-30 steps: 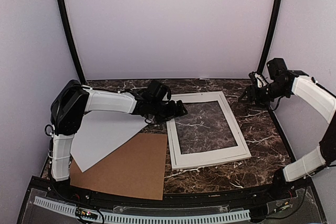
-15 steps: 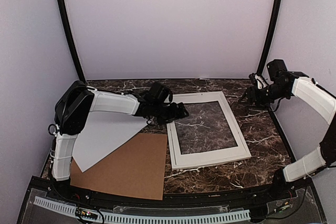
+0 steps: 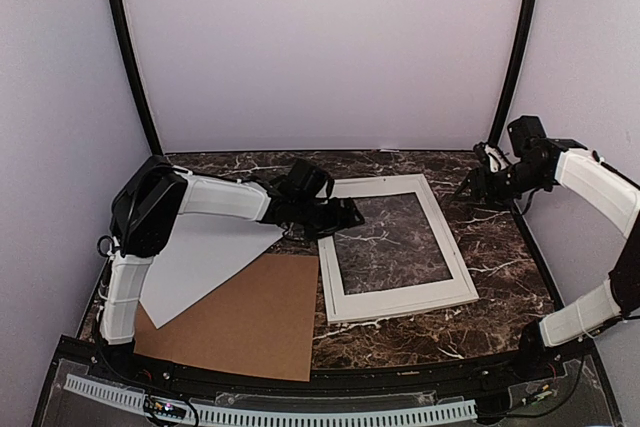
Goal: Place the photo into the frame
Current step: Place the mat board on the glass panel, then pick up the photo from the backboard.
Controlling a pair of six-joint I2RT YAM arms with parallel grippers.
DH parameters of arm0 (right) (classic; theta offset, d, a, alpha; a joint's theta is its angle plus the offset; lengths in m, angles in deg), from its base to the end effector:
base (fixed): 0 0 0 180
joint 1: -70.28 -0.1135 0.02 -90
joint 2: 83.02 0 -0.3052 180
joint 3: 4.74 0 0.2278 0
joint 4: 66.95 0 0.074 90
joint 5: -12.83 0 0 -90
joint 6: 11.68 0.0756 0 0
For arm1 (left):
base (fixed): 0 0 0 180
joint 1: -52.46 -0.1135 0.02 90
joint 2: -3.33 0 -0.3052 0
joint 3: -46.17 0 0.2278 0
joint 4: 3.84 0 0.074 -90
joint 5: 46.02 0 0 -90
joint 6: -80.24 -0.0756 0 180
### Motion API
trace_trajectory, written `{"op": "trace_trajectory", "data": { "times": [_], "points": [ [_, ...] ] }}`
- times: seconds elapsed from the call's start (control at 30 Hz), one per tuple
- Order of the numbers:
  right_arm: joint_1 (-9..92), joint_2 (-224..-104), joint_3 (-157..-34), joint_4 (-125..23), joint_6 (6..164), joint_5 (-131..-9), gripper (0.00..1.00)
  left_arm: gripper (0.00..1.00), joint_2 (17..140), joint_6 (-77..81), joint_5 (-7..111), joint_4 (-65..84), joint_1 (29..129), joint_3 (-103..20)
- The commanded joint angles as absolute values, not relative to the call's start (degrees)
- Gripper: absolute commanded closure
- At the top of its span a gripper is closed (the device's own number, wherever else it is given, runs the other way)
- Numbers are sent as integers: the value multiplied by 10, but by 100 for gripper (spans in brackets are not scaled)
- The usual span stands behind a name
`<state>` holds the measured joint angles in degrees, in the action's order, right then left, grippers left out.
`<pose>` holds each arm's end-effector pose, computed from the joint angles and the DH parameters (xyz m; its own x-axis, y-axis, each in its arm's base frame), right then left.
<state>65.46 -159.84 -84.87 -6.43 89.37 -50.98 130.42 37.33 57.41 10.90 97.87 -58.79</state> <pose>0.2509 0.0546 0.3046 -0.8823 0.0982 -0.4604 -0.1472 0.8714 0.4679 0.3617 -0.3920 0.1826 -0.8897 -0.1123 -0.4426 0.2519 0.6878 -0.6808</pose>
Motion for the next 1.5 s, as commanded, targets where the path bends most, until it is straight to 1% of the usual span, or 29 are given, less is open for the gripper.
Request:
{"op": "trace_trajectory", "data": {
  "times": [0.0, 0.2, 0.37, 0.57, 0.67, 0.8, 1.13, 1.47],
  "points": [
    [656, -1588, -836, -95, 898, -503, 42, 4, 1315, 348, 604, 120, 982, -608],
    [652, -1585, -799, -129, 931, -561, 42, 3, 1285, 287, 603, 127, 980, -638],
    [612, -1592, -768, -179, 963, -633, 42, 2, 1258, 254, 607, 138, 962, -644],
    [561, -1649, -772, -250, 987, -744, 36, 2, 1231, 205, 573, 173, 940, -648],
    [556, -1696, -786, -286, 985, -787, 33, 2, 1220, 184, 544, 189, 933, -651],
    [551, -1772, -832, -313, 972, -816, 26, 1, 1210, 165, 518, 210, 919, -650],
    [538, -1931, -953, -323, 953, -862, 23, 1, 1201, 162, 515, 208, 889, -628],
    [528, -1998, -999, -325, 945, -878, 24, 1, 1201, 168, 532, 190, 887, -606]
  ]
}}
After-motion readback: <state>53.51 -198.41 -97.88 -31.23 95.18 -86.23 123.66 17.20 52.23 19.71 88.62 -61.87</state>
